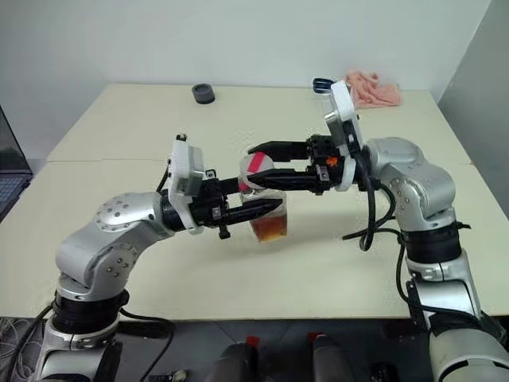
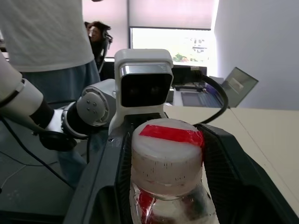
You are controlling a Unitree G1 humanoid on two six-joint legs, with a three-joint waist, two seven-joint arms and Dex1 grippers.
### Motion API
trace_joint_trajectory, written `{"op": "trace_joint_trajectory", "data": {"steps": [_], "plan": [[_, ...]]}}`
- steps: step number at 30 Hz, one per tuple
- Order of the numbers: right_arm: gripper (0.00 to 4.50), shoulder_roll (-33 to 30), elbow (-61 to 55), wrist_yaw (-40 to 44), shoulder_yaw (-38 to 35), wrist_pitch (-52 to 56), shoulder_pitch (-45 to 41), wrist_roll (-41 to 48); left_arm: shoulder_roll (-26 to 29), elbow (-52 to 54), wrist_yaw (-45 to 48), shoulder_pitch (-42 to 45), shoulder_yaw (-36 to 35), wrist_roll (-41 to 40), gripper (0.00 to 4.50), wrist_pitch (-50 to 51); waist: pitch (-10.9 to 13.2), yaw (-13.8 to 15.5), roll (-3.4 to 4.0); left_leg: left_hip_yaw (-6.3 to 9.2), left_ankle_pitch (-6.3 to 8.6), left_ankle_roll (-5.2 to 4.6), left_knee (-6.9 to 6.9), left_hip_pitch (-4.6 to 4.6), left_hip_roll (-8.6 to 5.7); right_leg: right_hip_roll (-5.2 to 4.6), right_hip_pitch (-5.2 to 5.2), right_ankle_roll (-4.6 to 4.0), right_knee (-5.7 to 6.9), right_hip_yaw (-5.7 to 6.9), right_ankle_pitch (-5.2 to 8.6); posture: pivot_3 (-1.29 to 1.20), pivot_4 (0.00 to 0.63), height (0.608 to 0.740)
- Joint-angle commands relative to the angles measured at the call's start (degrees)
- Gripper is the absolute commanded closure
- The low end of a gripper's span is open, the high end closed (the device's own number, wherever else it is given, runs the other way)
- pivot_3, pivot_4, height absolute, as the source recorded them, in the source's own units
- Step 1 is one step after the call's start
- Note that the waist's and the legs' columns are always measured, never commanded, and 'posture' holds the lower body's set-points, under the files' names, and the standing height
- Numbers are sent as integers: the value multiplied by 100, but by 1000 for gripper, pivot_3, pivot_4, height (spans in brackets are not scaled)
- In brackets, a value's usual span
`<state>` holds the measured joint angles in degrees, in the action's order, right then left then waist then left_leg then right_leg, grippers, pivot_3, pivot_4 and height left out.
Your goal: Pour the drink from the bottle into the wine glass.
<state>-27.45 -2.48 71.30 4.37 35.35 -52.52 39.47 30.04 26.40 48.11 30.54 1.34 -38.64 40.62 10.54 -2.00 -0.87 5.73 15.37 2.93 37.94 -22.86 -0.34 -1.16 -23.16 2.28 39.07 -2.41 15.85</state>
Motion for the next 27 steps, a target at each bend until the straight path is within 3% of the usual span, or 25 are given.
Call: {"op": "trace_joint_trajectory", "data": {"steps": [1, 5, 9, 13, 21, 27], "plan": [[1328, -252, -148, 35, -101, 139, 101, 16, -83, 480, -11, 57, 95, -312, 2695, 16, 2, 17, -3, 0, 0, 0, 0, -1, 0, -2, 0, 0, -2, 0, 0, 0, 150, 740], [44, -660, -750, -519, -606, 538, 642, 216, -176, 465, -370, -194, 64, -25, 2695, -156, 3, 52, -5, 12, 0, 1, -1, -11, 2, -22, -2, 0, -6, 3, 0, 0, 150, 740], [44, -883, -1812, -1486, -1172, 1009, 1474, 540, -604, 380, -1029, -429, 153, 303, 2695, -361, 4, 49, -7, 7, 0, 0, 1, -11, -1, -29, -2, 0, -6, -7, 0, 0, 150, 740], [44, -655, -2614, -2434, -1306, 1254, 1906, 718, -898, 268, -1380, -546, 267, 595, 2695, -549, 4, 24, -6, 0, 0, 1, -1, -6, -4, -9, 0, 1, -3, -5, 0, 0, 150, 740], [44, 187, -2873, -3911, -632, 973, 1603, 23, -1141, -101, -1556, -420, 397, 1007, 2695, -883, 3, 11, -5, -5, -1, 2, -1, 2, 2, 4, -1, 0, 3, -9, 0, 0, 150, 740], [44, 483, -2479, -4098, -317, 525, 1391, -495, -1190, -181, -1539, -345, 413, 1110, 2695, -962, 3, 28, -5, -4, -1, 3, -1, -3, -2, -3, -2, 0, -2, -8, 0, 0, 150, 740]]}}
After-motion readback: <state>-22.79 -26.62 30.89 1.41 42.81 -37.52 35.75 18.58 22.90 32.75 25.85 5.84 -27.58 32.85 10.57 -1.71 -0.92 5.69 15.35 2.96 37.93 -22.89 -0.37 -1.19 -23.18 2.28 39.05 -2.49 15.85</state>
